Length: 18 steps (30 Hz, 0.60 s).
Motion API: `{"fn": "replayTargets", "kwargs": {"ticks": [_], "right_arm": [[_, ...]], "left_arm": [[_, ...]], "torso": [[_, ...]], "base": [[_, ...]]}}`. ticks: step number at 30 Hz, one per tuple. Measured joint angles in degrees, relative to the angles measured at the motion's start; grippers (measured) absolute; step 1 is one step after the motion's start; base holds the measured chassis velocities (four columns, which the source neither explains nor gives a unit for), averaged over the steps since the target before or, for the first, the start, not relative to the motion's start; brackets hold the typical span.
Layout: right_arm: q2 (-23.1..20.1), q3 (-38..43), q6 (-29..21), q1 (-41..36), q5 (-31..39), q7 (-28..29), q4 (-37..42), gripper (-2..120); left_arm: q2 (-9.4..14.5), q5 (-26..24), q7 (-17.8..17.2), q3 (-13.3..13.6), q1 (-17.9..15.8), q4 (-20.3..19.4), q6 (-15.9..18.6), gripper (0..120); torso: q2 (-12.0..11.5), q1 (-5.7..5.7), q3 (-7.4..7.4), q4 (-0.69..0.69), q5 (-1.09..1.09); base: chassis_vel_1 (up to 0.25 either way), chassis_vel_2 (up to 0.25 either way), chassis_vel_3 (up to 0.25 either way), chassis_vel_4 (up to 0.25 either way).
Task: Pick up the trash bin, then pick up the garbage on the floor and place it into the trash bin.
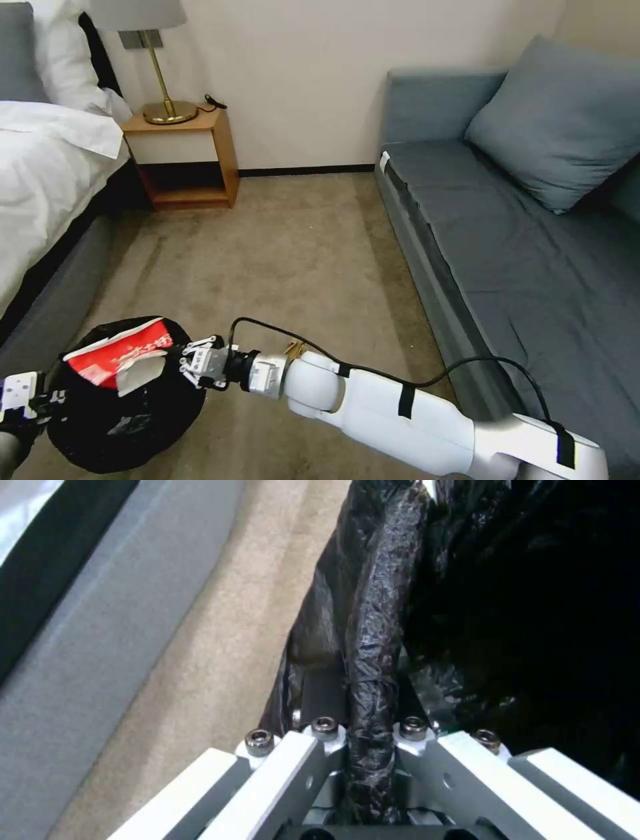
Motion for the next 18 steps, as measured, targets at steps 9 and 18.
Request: {"fn": "replayTargets", "kwargs": {"ticks": [9, 18], "right_arm": [[0.90, 0.61, 0.15, -0.62, -0.95, 0.02, -2.65, 12], [-0.10, 1.60, 0.15, -2.05, -1.89, -0.15, -1.49, 44]], "left_arm": [[0.22, -0.28, 0.15, -0.57, 0.12, -0.04, 0.00, 2], [0.32, -0.39, 0.15, -0.43, -0.18, -0.04, 0.00, 2]], "torso": [[0.00, 0.00, 0.00, 0.00, 0.01], [0.00, 0.00, 0.00, 0.00, 0.01]], "base": [[0.000, 0.000, 0.000, 0.000], [0.000, 0.000, 0.000, 0.000]]}}
